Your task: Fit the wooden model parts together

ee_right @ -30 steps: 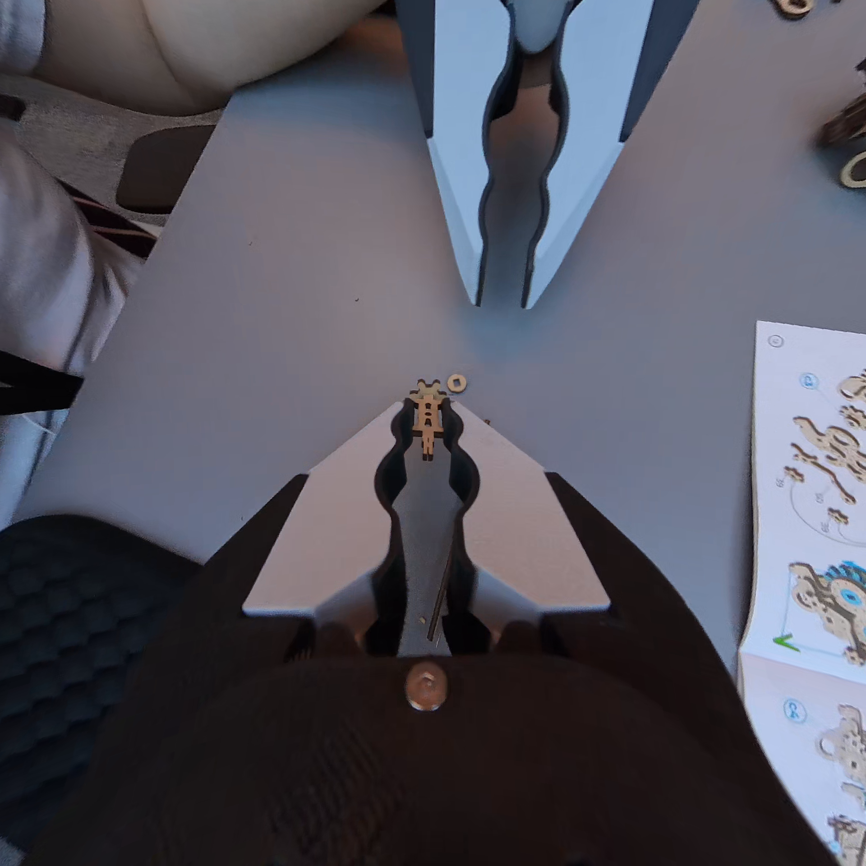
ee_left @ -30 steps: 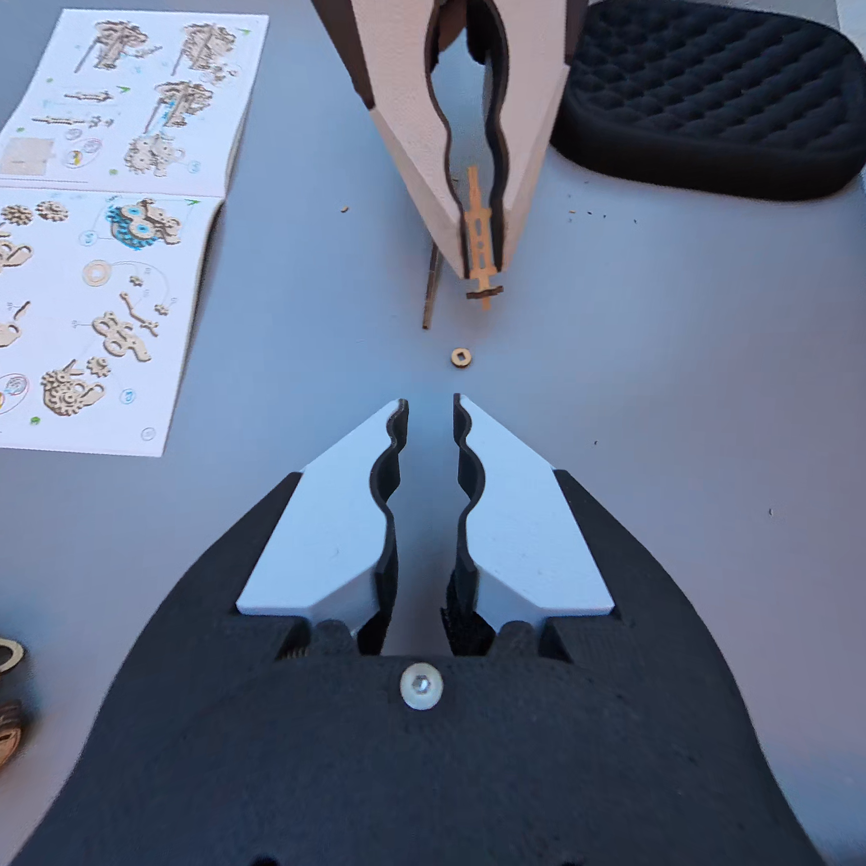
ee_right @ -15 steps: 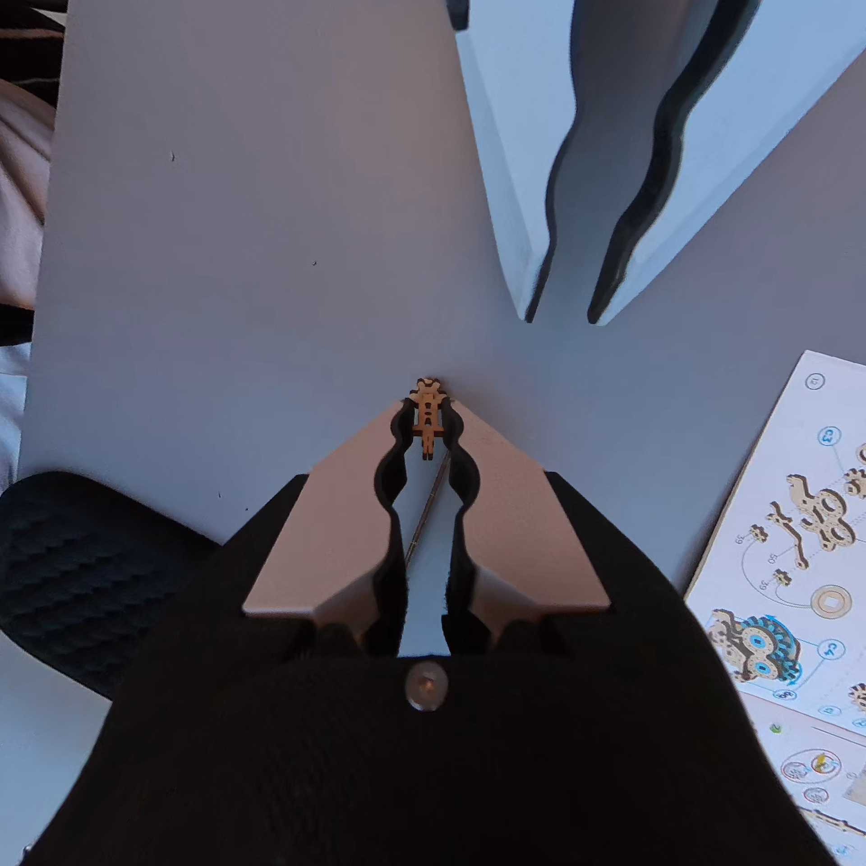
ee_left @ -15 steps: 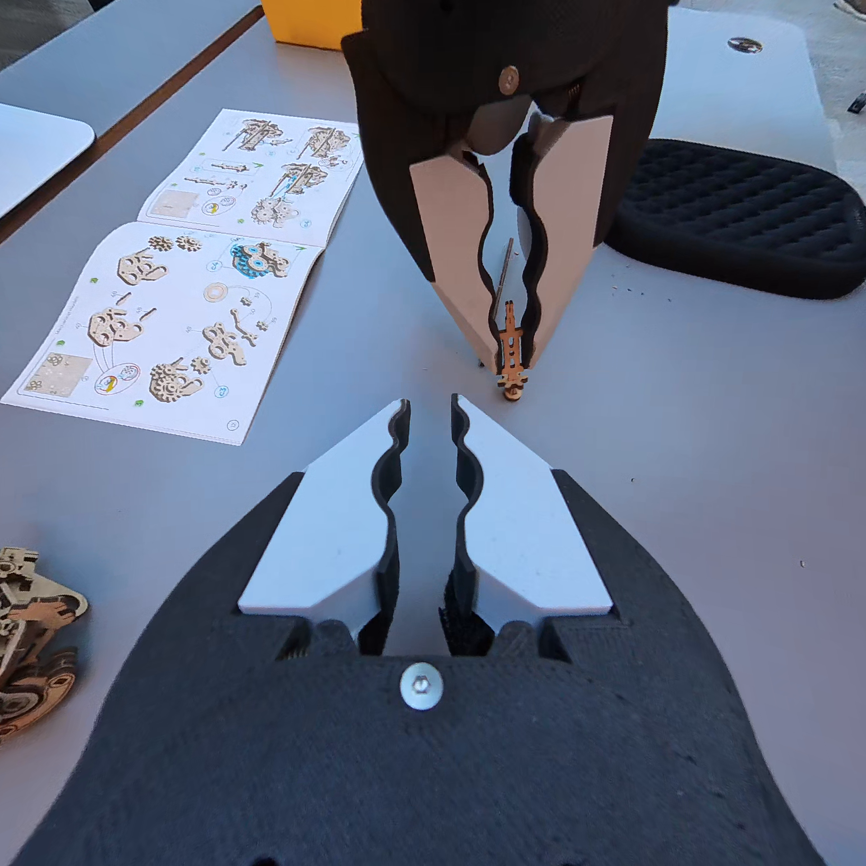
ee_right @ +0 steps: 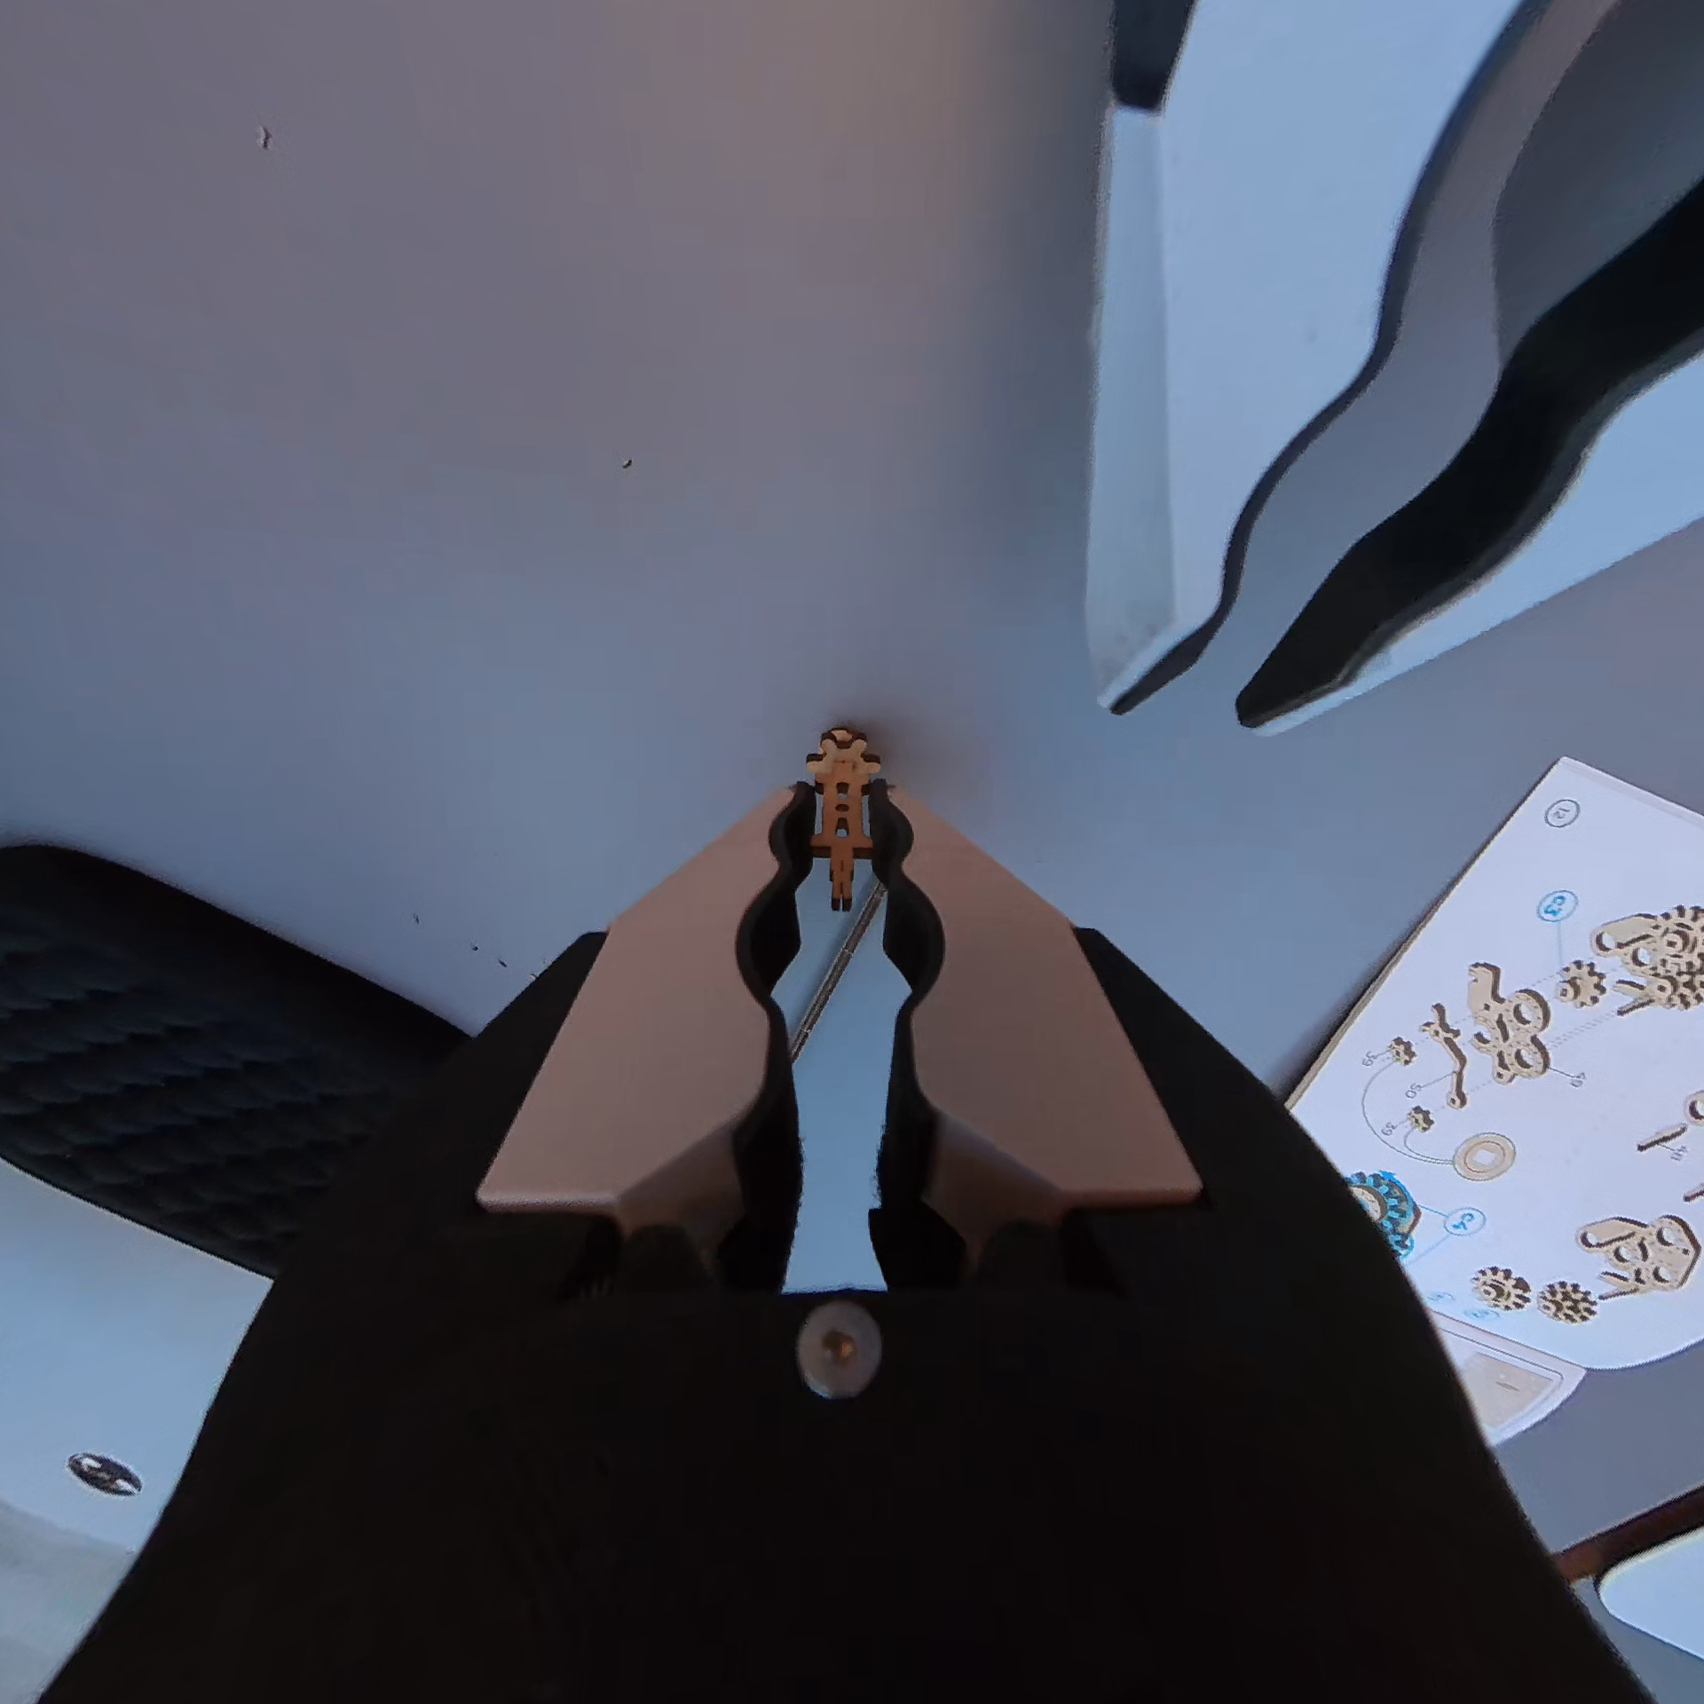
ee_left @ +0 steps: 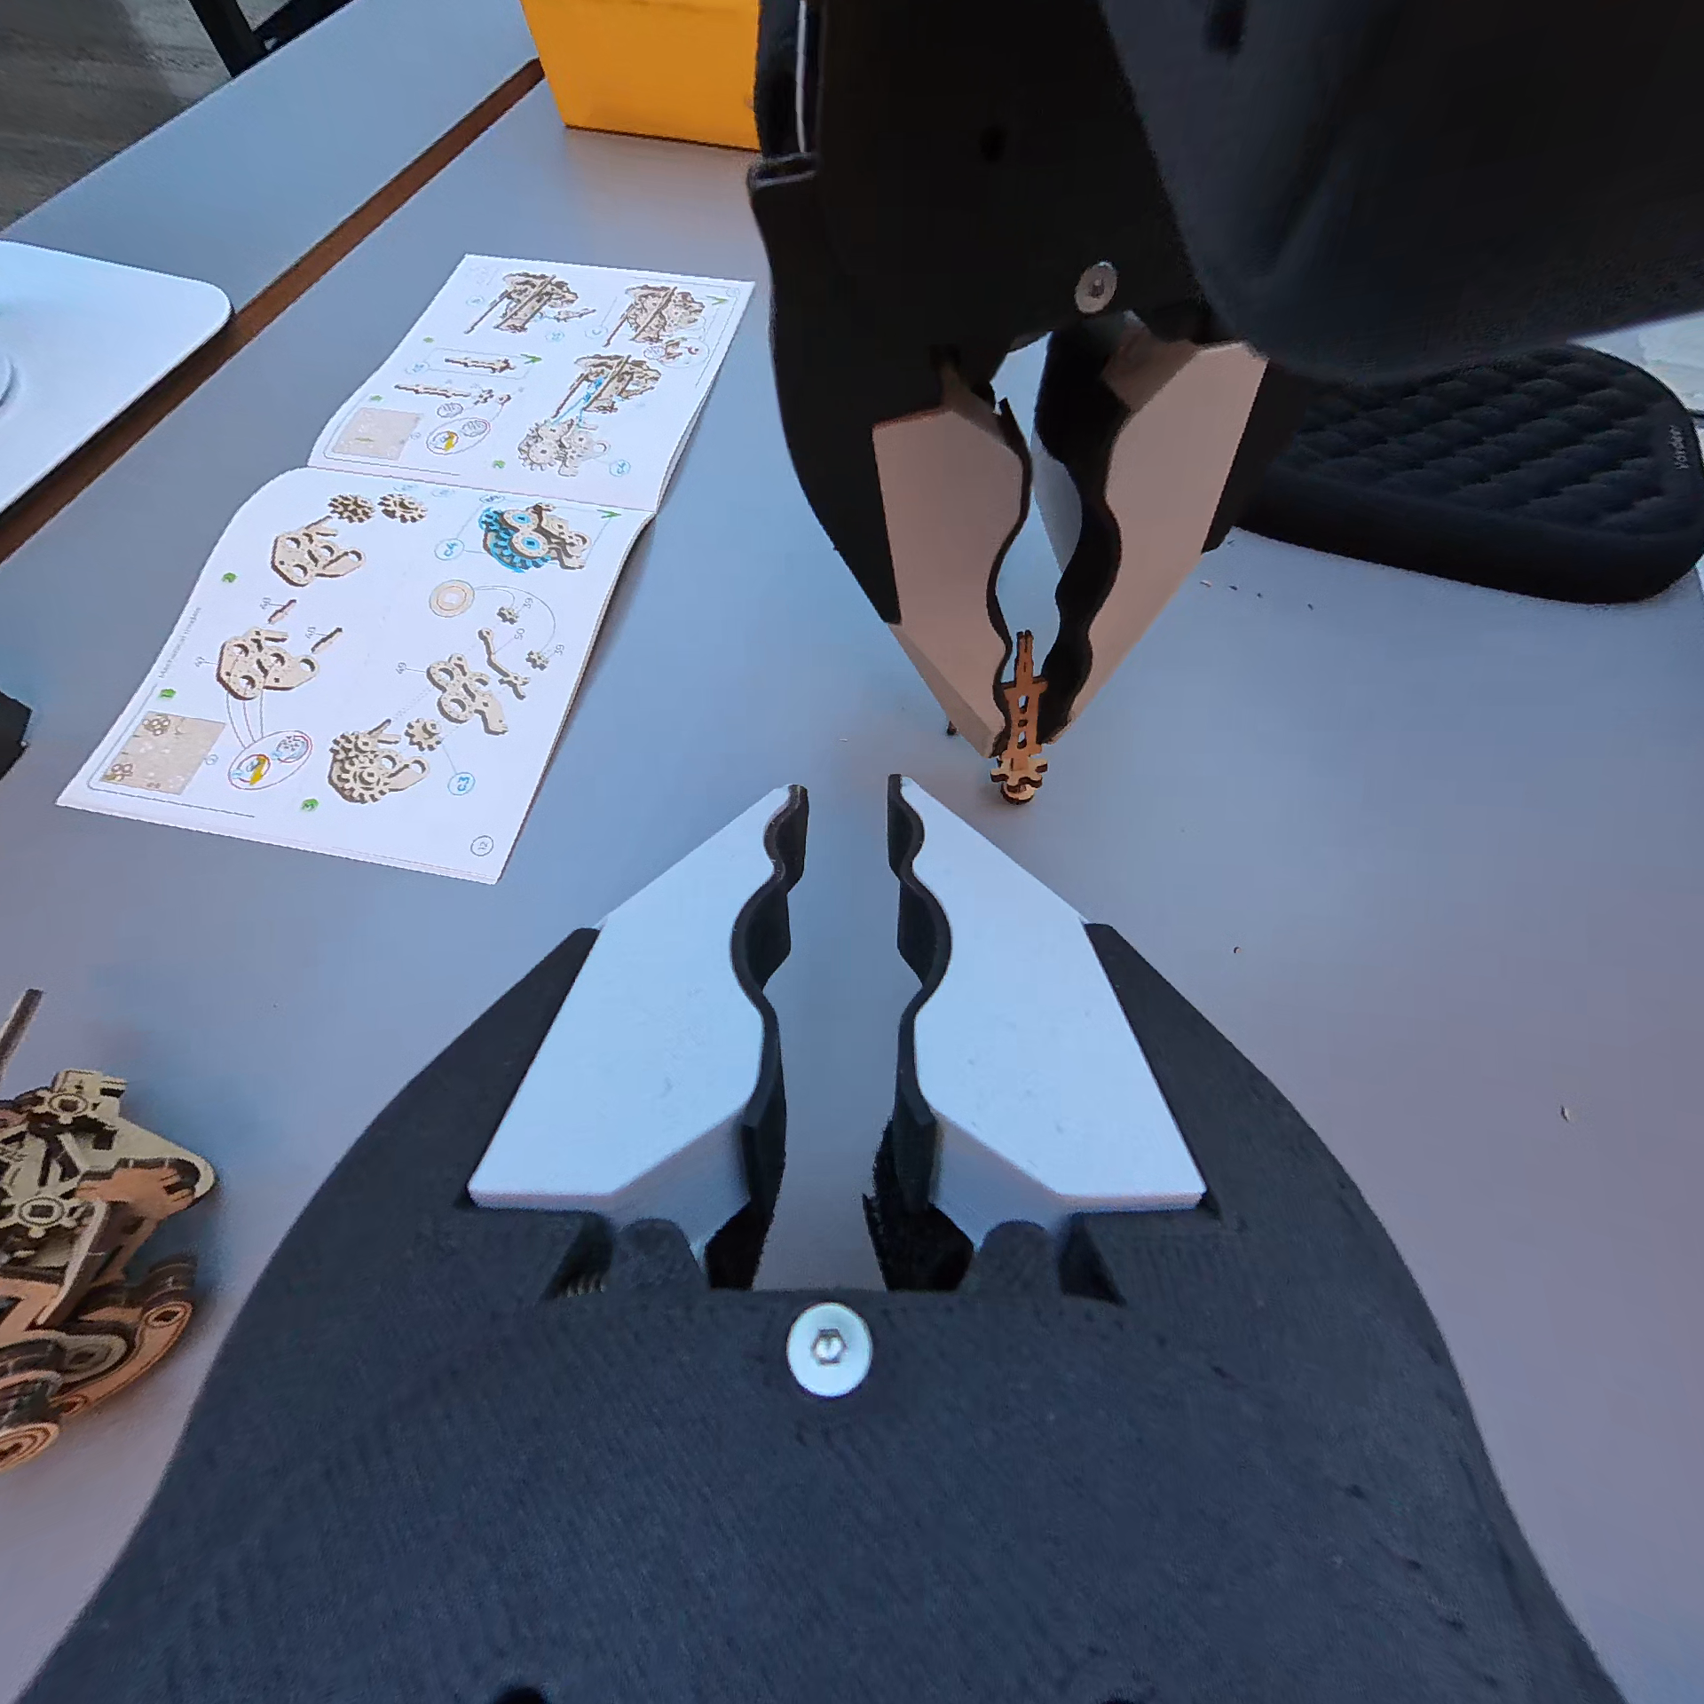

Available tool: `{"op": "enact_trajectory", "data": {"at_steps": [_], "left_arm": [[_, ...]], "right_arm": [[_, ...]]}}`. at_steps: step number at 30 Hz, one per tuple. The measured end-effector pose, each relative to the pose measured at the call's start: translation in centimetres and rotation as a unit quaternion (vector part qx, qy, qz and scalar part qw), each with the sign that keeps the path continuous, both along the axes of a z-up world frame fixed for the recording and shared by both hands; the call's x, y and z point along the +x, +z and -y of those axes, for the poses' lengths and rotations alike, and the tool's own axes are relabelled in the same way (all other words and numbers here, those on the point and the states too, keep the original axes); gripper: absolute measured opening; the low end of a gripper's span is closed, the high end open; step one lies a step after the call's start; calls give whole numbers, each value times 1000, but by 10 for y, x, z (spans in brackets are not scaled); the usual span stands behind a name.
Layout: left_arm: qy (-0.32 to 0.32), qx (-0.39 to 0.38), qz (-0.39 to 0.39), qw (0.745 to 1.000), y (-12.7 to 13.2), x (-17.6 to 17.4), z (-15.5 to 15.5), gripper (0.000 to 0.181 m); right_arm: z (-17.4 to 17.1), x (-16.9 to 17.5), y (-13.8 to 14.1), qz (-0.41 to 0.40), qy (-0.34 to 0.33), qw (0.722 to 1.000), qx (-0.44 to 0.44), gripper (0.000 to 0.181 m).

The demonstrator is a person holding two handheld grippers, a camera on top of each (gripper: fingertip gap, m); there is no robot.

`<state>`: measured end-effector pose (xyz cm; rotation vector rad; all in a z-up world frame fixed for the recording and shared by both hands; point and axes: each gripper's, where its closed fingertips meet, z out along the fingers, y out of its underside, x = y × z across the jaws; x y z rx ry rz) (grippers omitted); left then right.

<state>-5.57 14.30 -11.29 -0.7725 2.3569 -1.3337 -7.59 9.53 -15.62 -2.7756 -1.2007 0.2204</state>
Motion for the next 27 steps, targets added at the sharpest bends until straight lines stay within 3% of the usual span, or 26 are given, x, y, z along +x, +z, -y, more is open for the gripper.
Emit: {"op": "enact_trajectory", "data": {"at_steps": [15,19,22,24,27], "left_arm": [[2,-1,0,1000,0,0,0,15],[2,-2,-2,1000,-1,0,-1,15],[3,-3,-4,1000,-3,1,-2,15],[4,-2,-7,1000,-4,1,-3,15],[6,1,-14,1000,-8,2,-5,15]], "right_arm": [[1,-2,0,4,34,999,14,10],[-9,-5,8,38,168,979,109,10],[-16,-5,18,97,313,923,201,11],[-11,-7,20,127,389,888,213,11],[-2,-7,17,151,452,857,196,11]]}}
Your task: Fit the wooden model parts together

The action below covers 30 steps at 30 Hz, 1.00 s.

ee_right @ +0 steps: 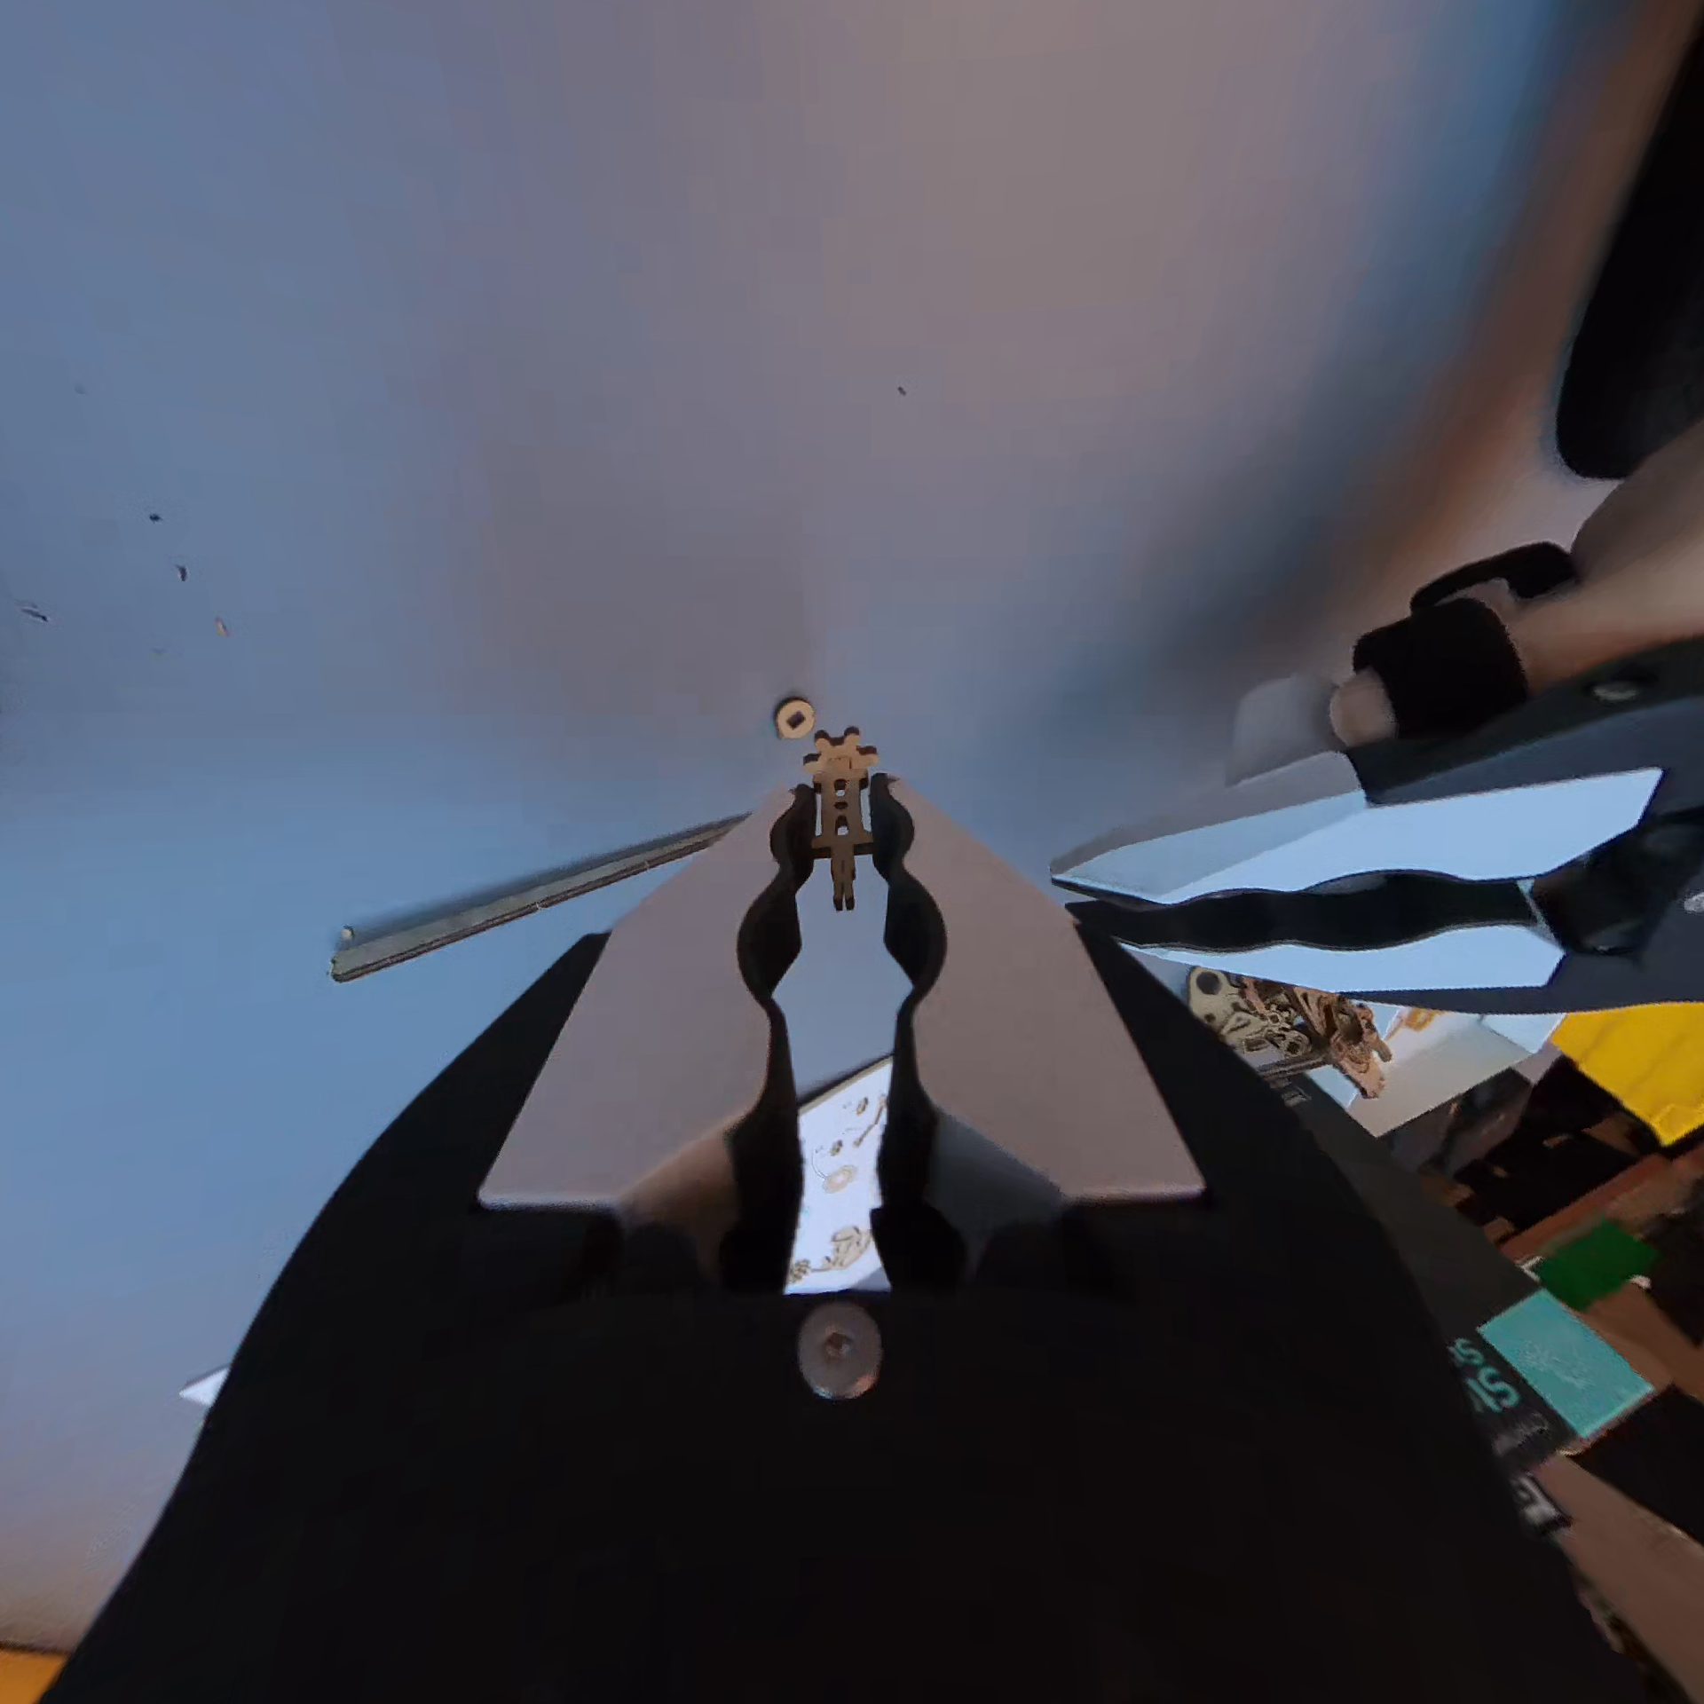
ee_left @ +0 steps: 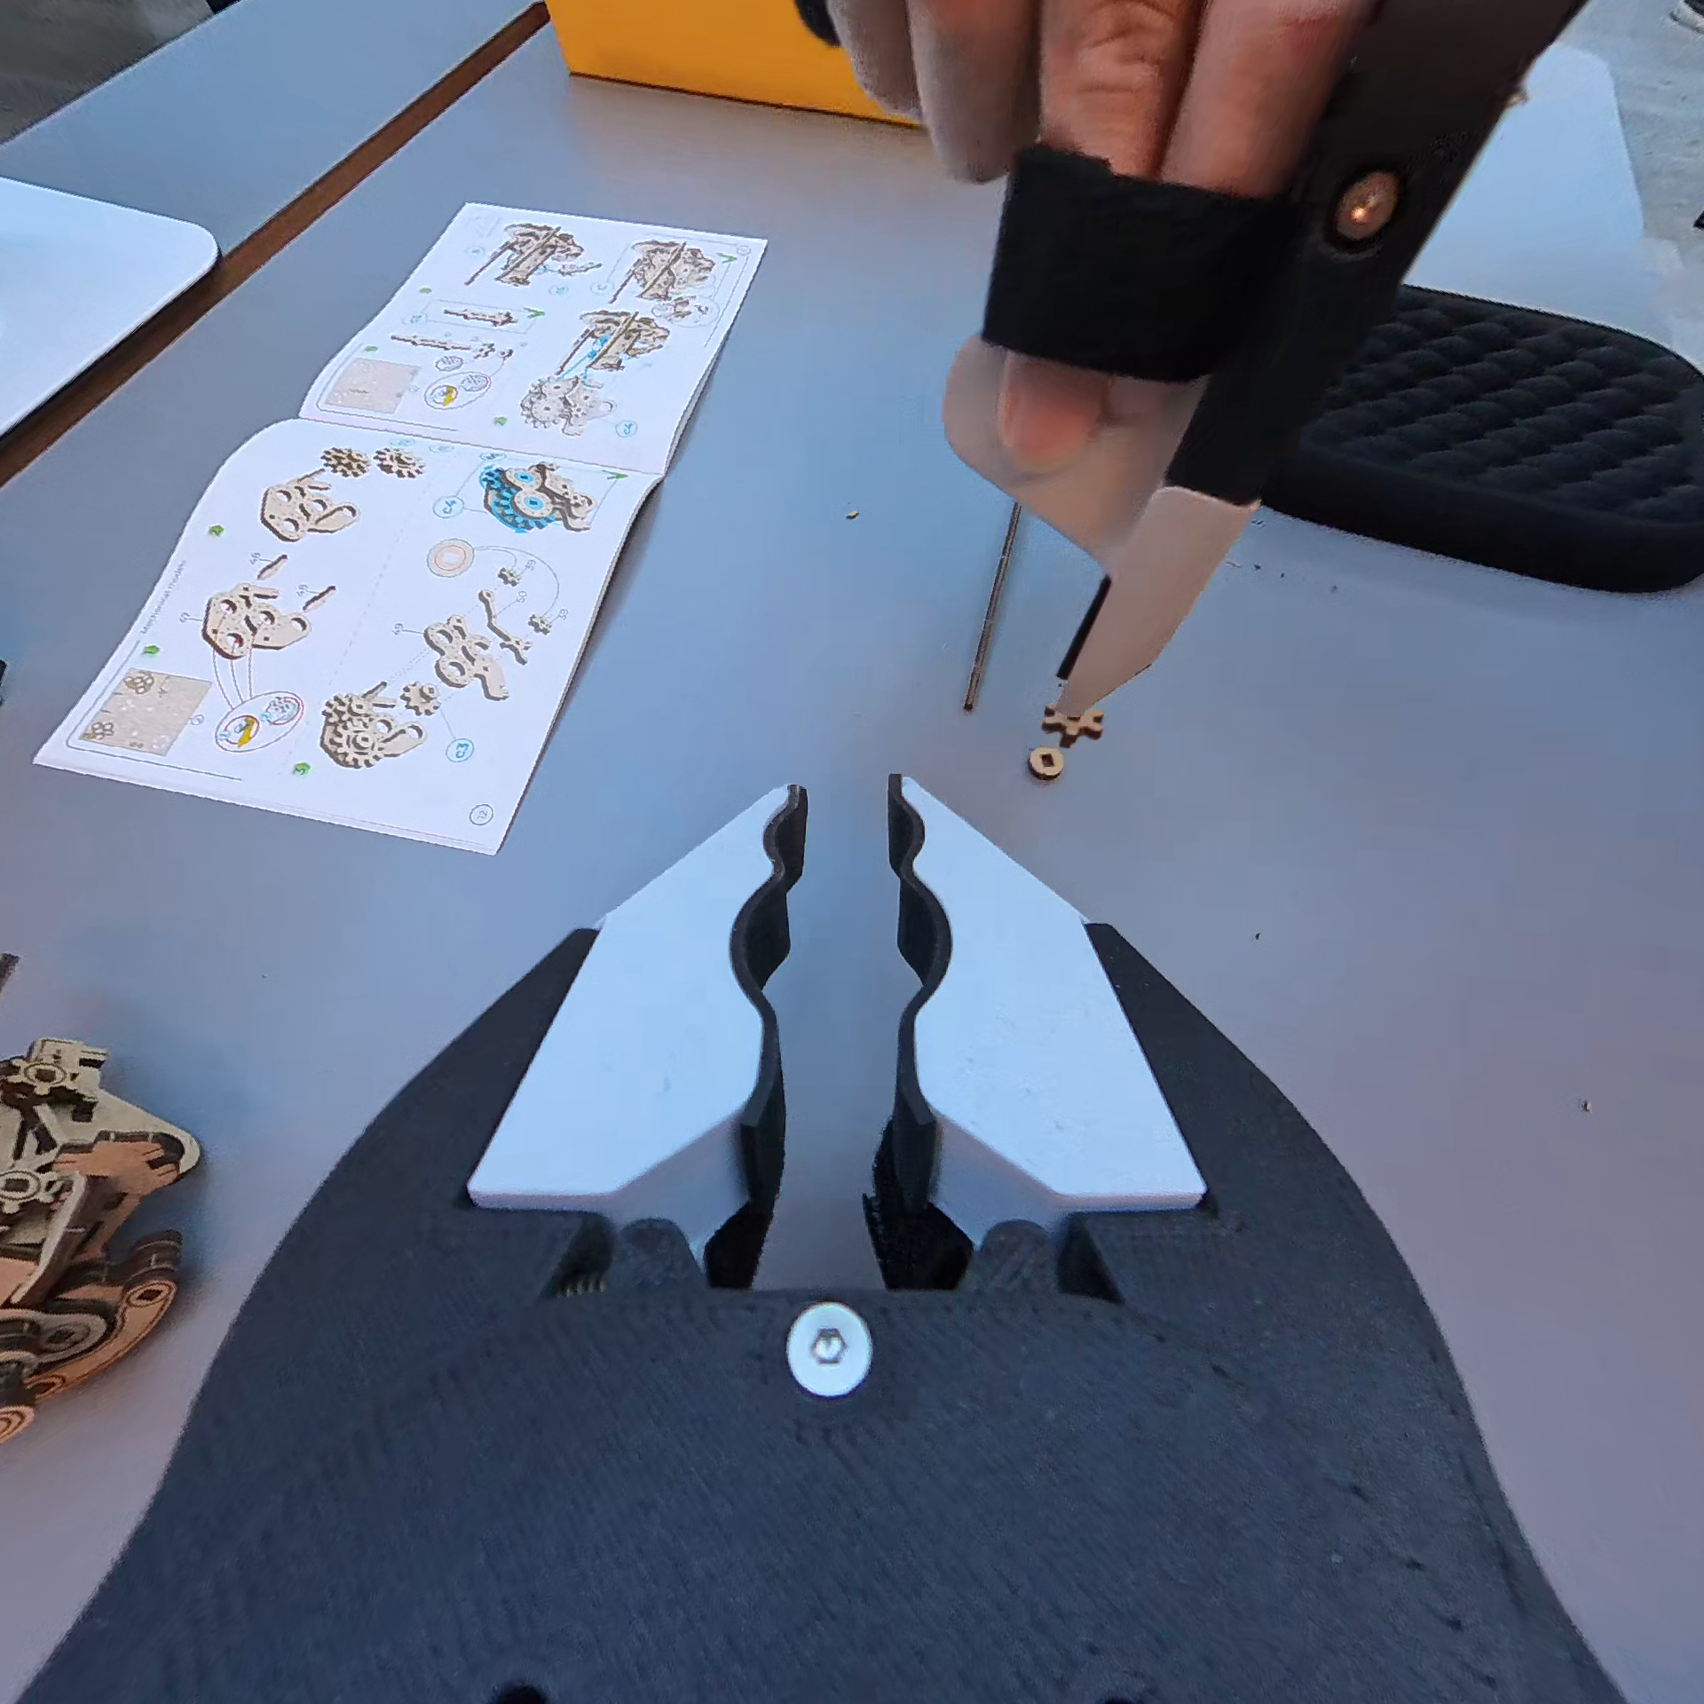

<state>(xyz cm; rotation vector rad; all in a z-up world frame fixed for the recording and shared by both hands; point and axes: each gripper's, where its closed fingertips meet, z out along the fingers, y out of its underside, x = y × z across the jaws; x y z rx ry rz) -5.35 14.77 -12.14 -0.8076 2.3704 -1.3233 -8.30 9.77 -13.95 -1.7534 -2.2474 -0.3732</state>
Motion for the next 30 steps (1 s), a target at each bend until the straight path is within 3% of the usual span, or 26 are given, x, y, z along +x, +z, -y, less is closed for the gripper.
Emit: {"op": "enact_trajectory", "data": {"at_steps": [7,23,30], "left_arm": [[4,3,-10,1000,-5,1,-4,15],[2,9,-27,1000,-12,0,-4,16],[2,10,-31,999,-15,0,-4,16]], "right_arm": [[4,2,-8,41,69,997,-2,11],[3,0,-16,48,93,995,-7,11],[7,-1,-16,98,133,986,-23,11]]}}
